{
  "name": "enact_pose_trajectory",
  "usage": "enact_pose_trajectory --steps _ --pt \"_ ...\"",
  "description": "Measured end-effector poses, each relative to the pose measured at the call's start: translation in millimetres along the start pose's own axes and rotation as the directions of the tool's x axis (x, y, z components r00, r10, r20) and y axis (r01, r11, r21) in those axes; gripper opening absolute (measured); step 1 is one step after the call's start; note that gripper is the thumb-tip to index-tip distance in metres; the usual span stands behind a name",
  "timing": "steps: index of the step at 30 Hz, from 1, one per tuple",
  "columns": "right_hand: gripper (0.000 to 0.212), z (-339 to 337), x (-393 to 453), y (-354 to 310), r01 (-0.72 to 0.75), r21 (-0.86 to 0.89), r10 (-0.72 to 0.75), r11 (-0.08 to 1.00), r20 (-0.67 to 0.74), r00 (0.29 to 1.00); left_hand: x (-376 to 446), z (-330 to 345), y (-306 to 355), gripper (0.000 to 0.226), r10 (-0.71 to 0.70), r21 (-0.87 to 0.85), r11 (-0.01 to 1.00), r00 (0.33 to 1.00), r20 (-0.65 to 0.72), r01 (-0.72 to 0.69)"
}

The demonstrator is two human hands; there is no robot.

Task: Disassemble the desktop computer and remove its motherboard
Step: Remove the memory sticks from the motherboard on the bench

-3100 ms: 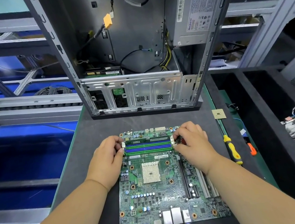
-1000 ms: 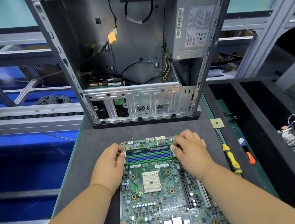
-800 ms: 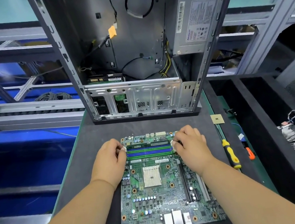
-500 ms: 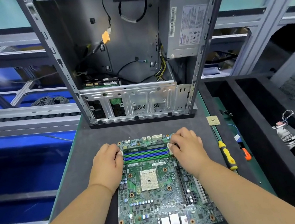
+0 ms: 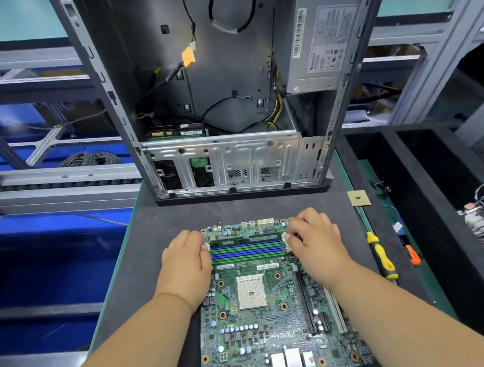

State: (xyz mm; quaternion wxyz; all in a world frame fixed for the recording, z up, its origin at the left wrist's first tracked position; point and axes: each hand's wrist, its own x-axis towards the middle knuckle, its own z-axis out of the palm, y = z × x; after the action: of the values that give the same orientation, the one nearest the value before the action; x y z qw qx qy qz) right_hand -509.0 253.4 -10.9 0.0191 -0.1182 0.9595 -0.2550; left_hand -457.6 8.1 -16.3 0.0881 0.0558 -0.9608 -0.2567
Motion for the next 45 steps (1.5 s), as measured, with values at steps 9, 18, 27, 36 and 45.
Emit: enact_pose_trajectory --steps 9,18,27,36,45 --pt "0.021 0.2 1.1 2.6 0.003 0.008 -0.003 1.000 0.009 1.000 0.0 -3.1 -2.9 0.020 -0.004 -0.058 0.998 0.999 0.040 0.006" --pt "0.016 -0.4 0.6 3.0 -0.011 0.071 0.012 0.997 -0.019 1.000 -0.1 -2.9 -3.3 0.015 -0.026 -0.122 0.992 1.000 0.012 0.027" --pt "0.018 -1.7 5.0 2.9 -0.064 0.092 0.064 0.994 0.003 0.998 2.2 -2.6 -12.0 0.020 -0.155 -0.292 0.946 0.987 -0.036 0.138" --pt "0.022 2.7 8.9 -7.2 -0.092 0.036 0.094 0.995 -0.050 0.994 9.7 0.8 -3.8 0.022 -0.156 -0.191 0.970 0.988 -0.012 0.150" --pt "0.021 3.4 7.6 -6.0 -0.053 -0.046 0.051 0.998 -0.033 0.998 7.1 -2.1 -2.0 0.032 -0.180 -0.202 0.964 0.984 -0.007 0.175"
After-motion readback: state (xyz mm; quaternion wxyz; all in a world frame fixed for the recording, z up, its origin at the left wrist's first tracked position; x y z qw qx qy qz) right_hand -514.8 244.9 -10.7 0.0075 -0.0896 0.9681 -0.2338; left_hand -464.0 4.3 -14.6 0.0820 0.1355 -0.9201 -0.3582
